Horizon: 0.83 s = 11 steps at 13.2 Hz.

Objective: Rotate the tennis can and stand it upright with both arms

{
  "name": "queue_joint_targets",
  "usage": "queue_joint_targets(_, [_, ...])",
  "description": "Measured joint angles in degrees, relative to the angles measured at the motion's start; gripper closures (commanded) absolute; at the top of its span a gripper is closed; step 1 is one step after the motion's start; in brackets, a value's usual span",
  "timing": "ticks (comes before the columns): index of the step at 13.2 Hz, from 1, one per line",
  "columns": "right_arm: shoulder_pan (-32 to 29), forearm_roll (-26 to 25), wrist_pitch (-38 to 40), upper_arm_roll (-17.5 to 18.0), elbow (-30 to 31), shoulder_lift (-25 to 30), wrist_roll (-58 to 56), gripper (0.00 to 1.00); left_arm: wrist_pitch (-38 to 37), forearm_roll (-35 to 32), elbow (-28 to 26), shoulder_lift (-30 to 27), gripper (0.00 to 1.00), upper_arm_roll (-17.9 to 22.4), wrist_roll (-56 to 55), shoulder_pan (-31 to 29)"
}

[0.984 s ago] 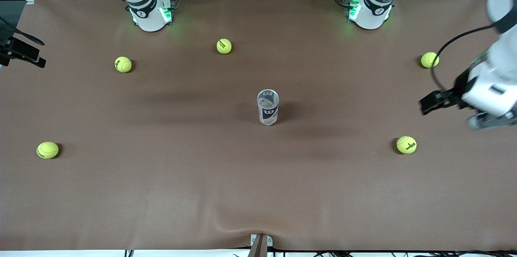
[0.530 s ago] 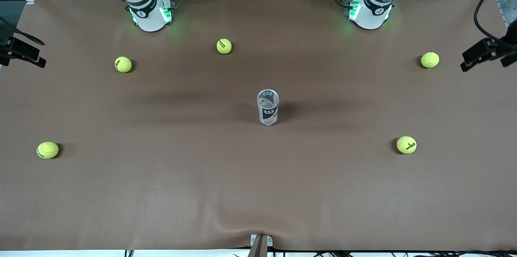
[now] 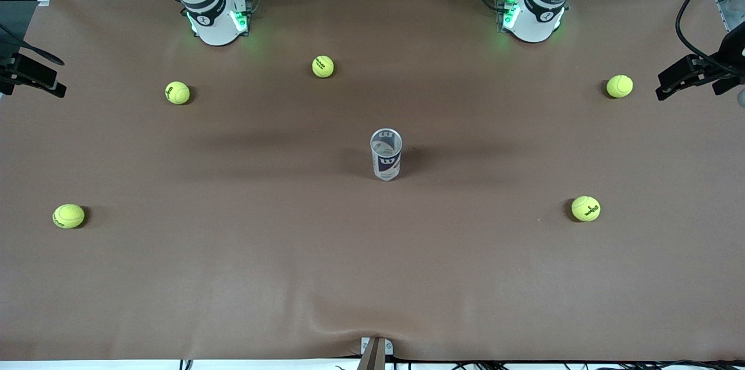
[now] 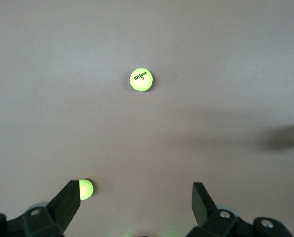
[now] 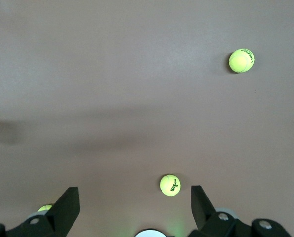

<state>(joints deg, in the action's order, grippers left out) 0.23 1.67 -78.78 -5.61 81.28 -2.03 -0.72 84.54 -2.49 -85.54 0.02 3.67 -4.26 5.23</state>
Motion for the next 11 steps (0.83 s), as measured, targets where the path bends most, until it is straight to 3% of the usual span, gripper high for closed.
queue_joint_targets(11, [0.00, 0.00, -0.03, 0.00, 0.00, 0.00, 0.00, 0.00, 0.20, 0.04, -0.16, 0.09, 0.00, 1.05, 2.81, 0.24])
